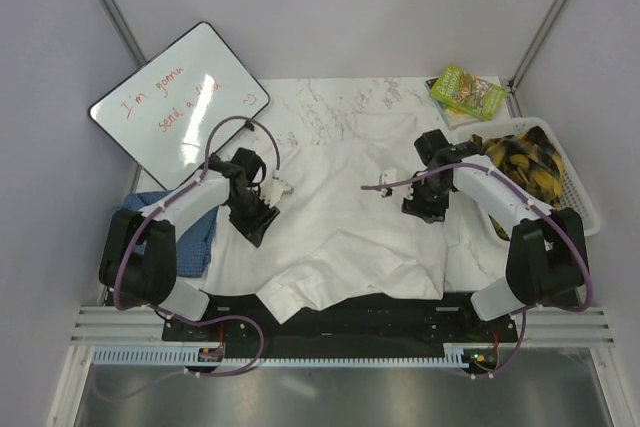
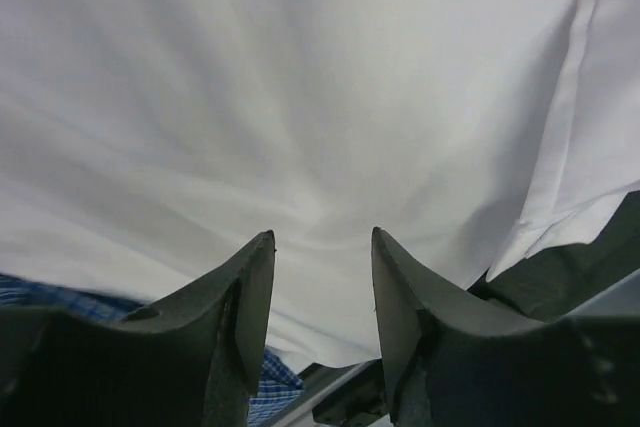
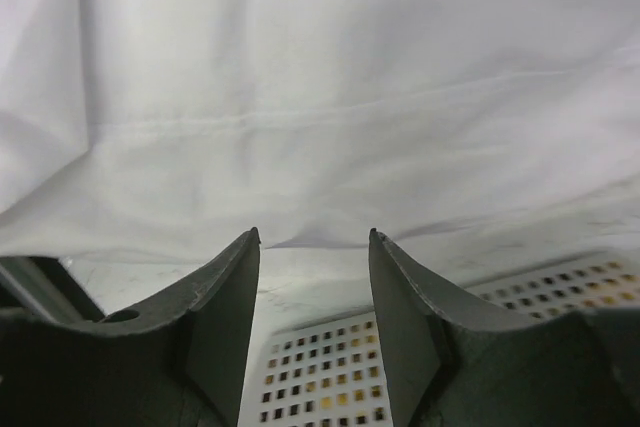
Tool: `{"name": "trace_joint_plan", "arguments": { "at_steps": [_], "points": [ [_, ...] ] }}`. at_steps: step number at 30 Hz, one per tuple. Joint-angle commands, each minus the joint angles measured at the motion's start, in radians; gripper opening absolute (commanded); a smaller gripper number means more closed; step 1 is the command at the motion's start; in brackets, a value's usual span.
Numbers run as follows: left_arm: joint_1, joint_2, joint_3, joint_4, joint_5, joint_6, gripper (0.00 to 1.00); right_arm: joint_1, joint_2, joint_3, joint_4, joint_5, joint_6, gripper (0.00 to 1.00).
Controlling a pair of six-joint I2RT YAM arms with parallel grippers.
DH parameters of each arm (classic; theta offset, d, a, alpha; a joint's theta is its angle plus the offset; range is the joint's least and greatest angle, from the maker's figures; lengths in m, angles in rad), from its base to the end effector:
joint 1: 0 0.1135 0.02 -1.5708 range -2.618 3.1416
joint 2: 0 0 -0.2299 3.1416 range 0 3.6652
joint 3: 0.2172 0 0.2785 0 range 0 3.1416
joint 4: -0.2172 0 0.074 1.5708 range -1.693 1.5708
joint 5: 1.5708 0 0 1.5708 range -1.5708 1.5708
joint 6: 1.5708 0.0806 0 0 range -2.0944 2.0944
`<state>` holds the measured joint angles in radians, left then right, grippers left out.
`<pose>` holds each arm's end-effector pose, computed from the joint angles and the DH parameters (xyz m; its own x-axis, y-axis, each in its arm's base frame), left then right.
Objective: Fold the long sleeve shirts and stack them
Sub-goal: Flatten the shirt out
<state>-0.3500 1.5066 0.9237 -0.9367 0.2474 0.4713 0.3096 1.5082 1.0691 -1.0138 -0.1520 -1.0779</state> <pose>0.2498 -0.1122 0.0914 -0.6796 0.7167 -0.1566 0.7327 0.6522 -0.1947 0.2776 0.1016 0.1291 -0.1673 -0.9678 -0.1881 -0.9838 0.1764 -0.0325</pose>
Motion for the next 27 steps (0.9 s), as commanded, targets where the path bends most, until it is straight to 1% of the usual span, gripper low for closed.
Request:
{"name": "trace_joint_plan", "arguments": {
  "at_steps": [1, 2, 3, 4, 5, 6, 8, 10, 13, 16, 17, 20, 24, 27],
  "points": [
    [0.072, 0.033, 0.328, 0.012, 0.044, -0.023, 0.52, -0.007, 0.102, 0.216, 0.023, -0.086, 0.133, 0.55],
    [0.091, 0.091, 0.381, 0.015, 0.05, -0.028, 0.53, -0.02, 0.13, 0.25, 0.036, -0.086, 0.201, 0.54],
    [0.111, 0.118, 0.429, 0.018, 0.055, -0.033, 0.52, -0.027, 0.183, 0.314, 0.064, -0.078, 0.238, 0.54],
    [0.146, 0.151, 0.513, 0.03, 0.065, -0.039, 0.53, -0.039, 0.21, 0.351, 0.069, -0.084, 0.266, 0.53],
    [0.16, 0.203, 0.55, 0.035, 0.075, -0.039, 0.53, -0.059, 0.237, 0.385, 0.067, -0.099, 0.32, 0.53],
    [0.166, 0.23, 0.576, 0.039, 0.078, -0.036, 0.53, -0.066, 0.283, 0.438, 0.063, -0.11, 0.34, 0.52],
    [0.169, 0.265, 0.621, 0.073, 0.073, -0.037, 0.52, -0.066, 0.313, 0.457, 0.061, -0.121, 0.364, 0.51],
    [0.169, 0.306, 0.627, 0.105, 0.078, -0.065, 0.52, -0.066, 0.333, 0.43, 0.072, -0.118, 0.381, 0.5],
    [0.171, 0.363, 0.624, 0.154, 0.052, -0.114, 0.49, -0.064, 0.334, 0.344, 0.11, -0.083, 0.369, 0.49],
    [0.171, 0.377, 0.593, 0.208, 0.038, -0.146, 0.49, -0.066, 0.331, 0.237, 0.153, -0.011, 0.31, 0.49],
    [0.171, 0.379, 0.586, 0.214, 0.036, -0.155, 0.49, -0.066, 0.328, 0.183, 0.168, 0.036, 0.293, 0.48],
    [0.172, 0.383, 0.567, 0.223, 0.018, -0.177, 0.49, -0.076, 0.346, 0.105, 0.234, 0.121, 0.23, 0.48],
    [0.175, 0.366, 0.514, 0.228, -0.01, -0.178, 0.48, -0.112, 0.374, 0.084, 0.285, 0.183, 0.156, 0.47],
    [0.175, 0.365, 0.46, 0.234, -0.037, -0.166, 0.47, -0.127, 0.373, 0.095, 0.285, 0.192, 0.115, 0.47]
  ]
}}
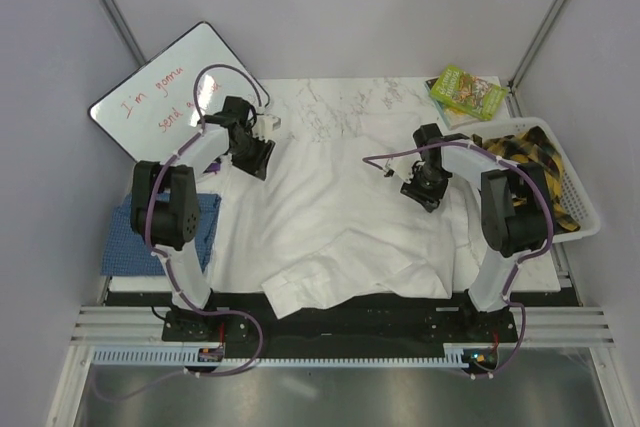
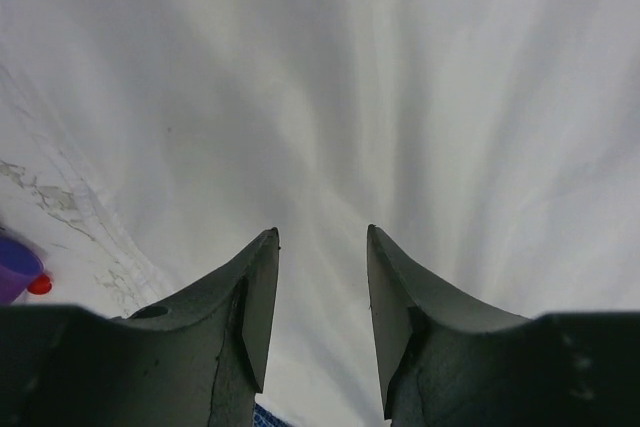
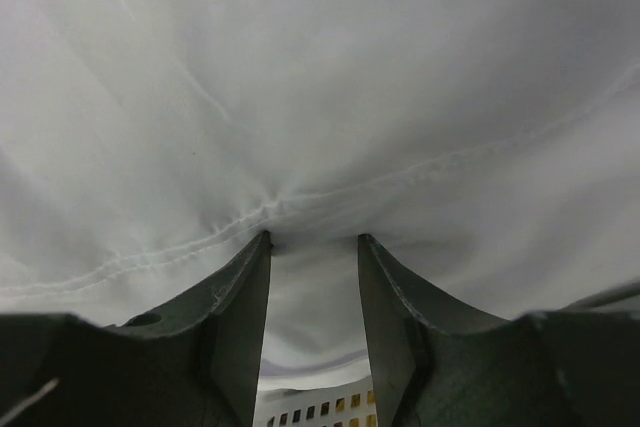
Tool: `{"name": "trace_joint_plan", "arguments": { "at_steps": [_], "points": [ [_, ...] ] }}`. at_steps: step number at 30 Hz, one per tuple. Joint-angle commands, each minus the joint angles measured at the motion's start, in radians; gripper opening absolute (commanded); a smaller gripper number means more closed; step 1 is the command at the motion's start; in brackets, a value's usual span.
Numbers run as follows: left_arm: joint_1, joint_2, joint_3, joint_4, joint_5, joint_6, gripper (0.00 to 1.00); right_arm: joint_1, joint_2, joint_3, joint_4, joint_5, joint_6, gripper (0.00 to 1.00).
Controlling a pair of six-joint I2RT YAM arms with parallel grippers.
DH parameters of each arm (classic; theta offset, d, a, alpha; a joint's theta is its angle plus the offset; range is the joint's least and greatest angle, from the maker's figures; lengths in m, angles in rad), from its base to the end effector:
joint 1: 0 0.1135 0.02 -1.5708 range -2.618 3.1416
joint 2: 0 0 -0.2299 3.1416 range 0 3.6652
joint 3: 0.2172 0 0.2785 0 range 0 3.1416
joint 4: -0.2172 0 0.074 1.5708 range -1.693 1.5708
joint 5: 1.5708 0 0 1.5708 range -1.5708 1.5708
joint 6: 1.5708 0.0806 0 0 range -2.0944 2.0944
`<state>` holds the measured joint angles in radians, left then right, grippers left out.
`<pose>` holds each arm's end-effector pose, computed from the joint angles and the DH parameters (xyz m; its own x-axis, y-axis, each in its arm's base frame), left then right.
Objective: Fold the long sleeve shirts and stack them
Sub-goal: Flatten the shirt out
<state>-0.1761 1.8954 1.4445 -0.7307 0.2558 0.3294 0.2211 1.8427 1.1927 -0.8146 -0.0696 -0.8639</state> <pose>0.4118 -0.0940 0.1263 -0.7765 0.4561 -0.4348 0.5445 0.8329 -0.0988 0.3412 0.0824 0.0646 -0.4583 -0.8805 -0.1214 -0.8844 0.4653 -0.0357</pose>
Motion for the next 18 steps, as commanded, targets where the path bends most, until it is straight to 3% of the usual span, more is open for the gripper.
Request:
{"name": "trace_joint_plan", "arguments": {
  "at_steps": [1, 7, 12, 16, 18],
  "points": [
    [0.004, -0.021, -0.076, 0.036, -0.07, -0.021, 0.47, -0.039, 0.03, -0.03, 0.084, 0.106, -0.112, 0.48],
    [0.056, 0.018, -0.18, 0.071, -0.167, 0.017, 0.42, -0.037, 0.01, -0.028, 0.063, 0.126, -0.181, 0.49],
    [0.116, -0.063, -0.289, 0.063, -0.178, 0.081, 0.4, -0.02, -0.074, -0.087, -0.02, 0.067, -0.218, 0.5],
    [0.122, -0.151, -0.297, 0.028, -0.095, 0.148, 0.44, 0.003, -0.123, -0.009, -0.144, -0.131, -0.143, 0.52],
    [0.119, -0.179, -0.251, -0.014, 0.021, 0.169, 0.5, -0.011, -0.099, 0.158, -0.198, -0.249, -0.077, 0.54]
  ]
}}
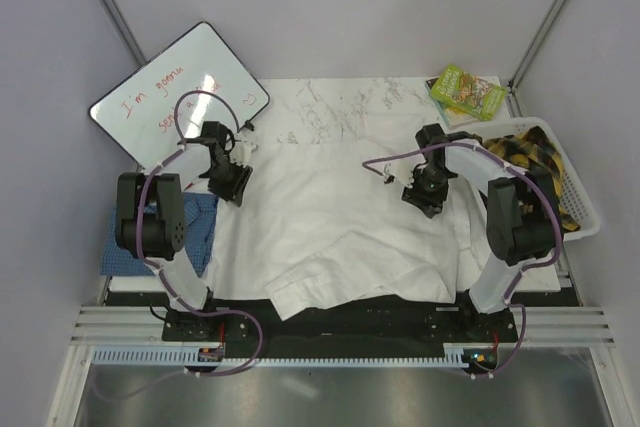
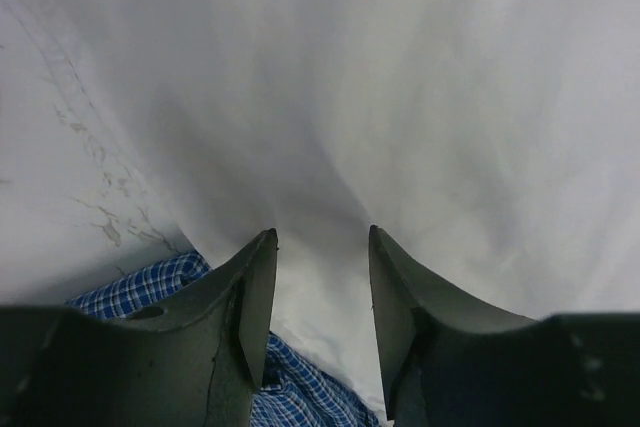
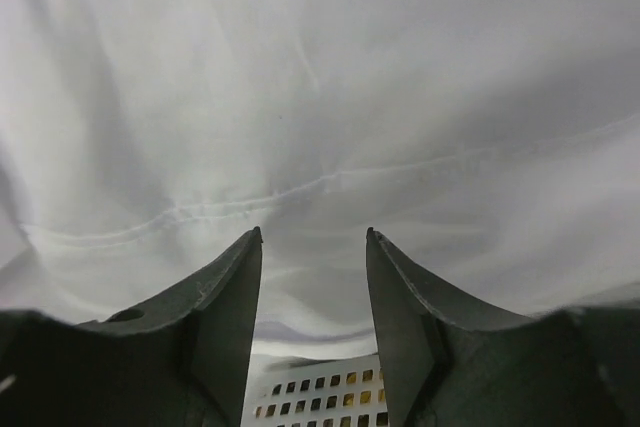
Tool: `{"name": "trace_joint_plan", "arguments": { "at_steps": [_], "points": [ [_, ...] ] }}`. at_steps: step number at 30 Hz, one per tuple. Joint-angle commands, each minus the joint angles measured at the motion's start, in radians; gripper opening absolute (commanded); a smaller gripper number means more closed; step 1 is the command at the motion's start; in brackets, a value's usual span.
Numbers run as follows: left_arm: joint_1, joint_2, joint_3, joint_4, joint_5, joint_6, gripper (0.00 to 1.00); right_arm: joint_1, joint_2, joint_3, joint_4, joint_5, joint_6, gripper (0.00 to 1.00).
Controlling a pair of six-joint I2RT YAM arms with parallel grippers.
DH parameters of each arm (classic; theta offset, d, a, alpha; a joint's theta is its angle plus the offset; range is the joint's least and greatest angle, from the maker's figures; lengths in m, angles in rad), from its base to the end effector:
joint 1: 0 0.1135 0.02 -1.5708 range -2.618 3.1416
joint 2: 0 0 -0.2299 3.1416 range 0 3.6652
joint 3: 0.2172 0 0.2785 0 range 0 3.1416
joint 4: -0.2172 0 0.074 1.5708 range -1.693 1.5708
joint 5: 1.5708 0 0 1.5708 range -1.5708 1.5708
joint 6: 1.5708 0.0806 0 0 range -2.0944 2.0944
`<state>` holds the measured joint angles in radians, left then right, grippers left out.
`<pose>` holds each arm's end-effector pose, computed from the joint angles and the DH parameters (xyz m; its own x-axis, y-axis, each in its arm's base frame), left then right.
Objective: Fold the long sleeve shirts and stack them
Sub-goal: Flatten the shirt out
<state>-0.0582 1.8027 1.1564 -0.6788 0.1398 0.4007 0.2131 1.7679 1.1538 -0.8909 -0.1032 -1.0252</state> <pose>0.3622 -0.0324 0.0722 -0.8560 0.4368 -0.2767 0.4619 0.8864 -0.0296 0.3227 0.0783 0.0775 -0.3206 -0.9393 -0.1220 -0.9463 0.3234 -0.0029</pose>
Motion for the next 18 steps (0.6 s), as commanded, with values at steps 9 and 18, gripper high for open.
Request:
{"name": "trace_joint_plan", "arguments": {
  "at_steps": [9, 18],
  "points": [
    [-0.022, -0.022, 0.301, -0.082, 0.227, 0.098, 0.88, -0.034, 0.307, 0.803, 0.019, -0.189, 0.479, 0.61],
    [-0.022, 0.107, 0.417, -0.004, 0.245, 0.055, 0.92, -0.067, 0.485, 0.89, 0.288, 0.063, 0.669, 0.64]
  ]
}}
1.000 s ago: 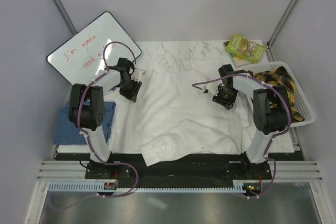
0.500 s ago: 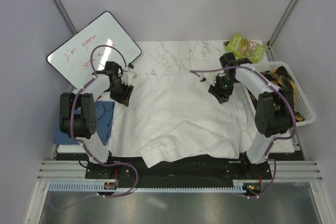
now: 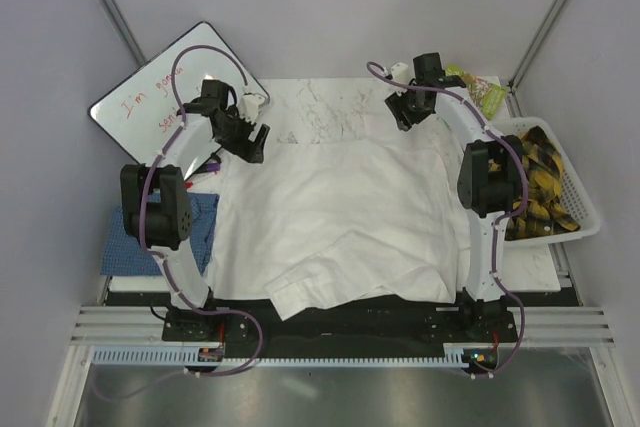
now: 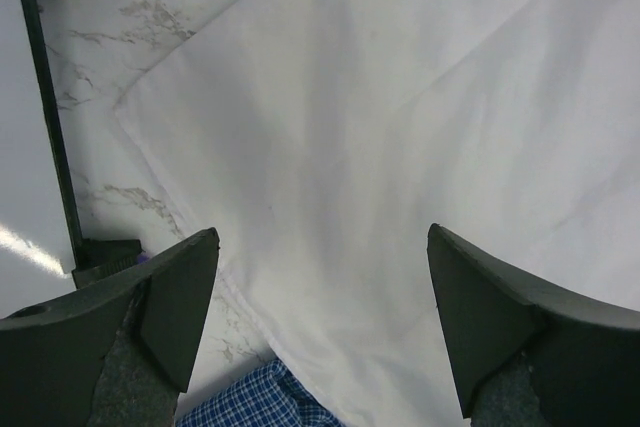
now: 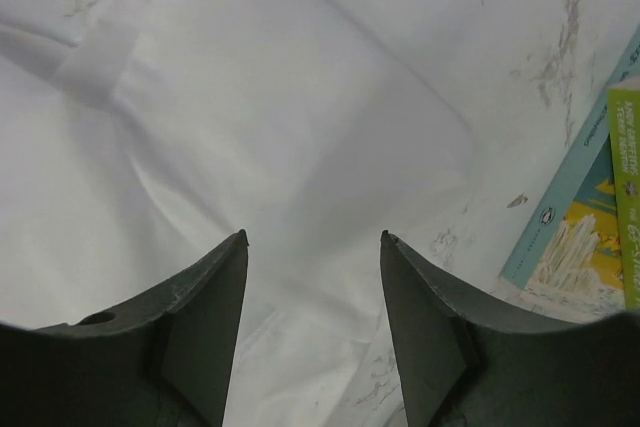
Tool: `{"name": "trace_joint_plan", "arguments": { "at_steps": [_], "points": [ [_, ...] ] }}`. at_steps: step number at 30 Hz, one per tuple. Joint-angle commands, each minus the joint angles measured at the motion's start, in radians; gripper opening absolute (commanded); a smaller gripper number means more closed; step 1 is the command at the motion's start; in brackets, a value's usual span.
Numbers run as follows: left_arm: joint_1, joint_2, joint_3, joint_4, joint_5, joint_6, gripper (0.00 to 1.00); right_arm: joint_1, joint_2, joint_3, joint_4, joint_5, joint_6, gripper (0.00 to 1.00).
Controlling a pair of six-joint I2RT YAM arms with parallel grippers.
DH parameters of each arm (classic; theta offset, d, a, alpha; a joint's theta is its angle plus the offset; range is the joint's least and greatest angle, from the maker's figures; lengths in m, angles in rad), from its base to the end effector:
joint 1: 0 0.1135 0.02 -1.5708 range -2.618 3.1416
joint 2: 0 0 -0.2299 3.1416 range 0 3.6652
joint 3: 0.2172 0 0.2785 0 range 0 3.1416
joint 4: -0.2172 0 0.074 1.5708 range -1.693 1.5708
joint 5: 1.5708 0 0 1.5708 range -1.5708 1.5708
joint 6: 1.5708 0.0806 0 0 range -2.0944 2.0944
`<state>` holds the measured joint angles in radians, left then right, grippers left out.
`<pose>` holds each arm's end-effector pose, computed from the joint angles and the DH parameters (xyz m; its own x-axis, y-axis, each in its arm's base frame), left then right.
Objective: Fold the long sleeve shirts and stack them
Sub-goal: Flatten the shirt out, then fold the shirt
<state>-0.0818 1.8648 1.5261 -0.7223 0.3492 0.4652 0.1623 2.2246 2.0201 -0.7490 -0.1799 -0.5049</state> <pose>0.4324 -0.0631 0.1691 -0.6684 0.4777 -0.5701 0.6076 0.7928 -0.0480 0.5178 0.0994 0.1745 -0.5780 -0.5769 -0.5772 -0.6179 0.7714 -0.1523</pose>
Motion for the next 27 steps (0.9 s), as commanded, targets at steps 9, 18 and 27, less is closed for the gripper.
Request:
{"name": "trace_joint_plan", "arguments": {
  "at_steps": [9, 18, 27],
  "points": [
    [0.004, 0.088, 0.065, 0.064, 0.031, -0.031, 0.91, -0.046, 0.145, 0.095, 0.237, 0.185, 0.244, 0.71],
    [0.014, 0.096, 0.062, 0.129, -0.015, -0.06, 0.93, -0.061, 0.205, 0.123, 0.244, 0.135, 0.301, 0.67],
    [0.016, 0.115, 0.085, 0.129, -0.022, -0.054, 0.93, -0.067, 0.234, 0.127, 0.25, 0.114, 0.331, 0.45]
  ]
}}
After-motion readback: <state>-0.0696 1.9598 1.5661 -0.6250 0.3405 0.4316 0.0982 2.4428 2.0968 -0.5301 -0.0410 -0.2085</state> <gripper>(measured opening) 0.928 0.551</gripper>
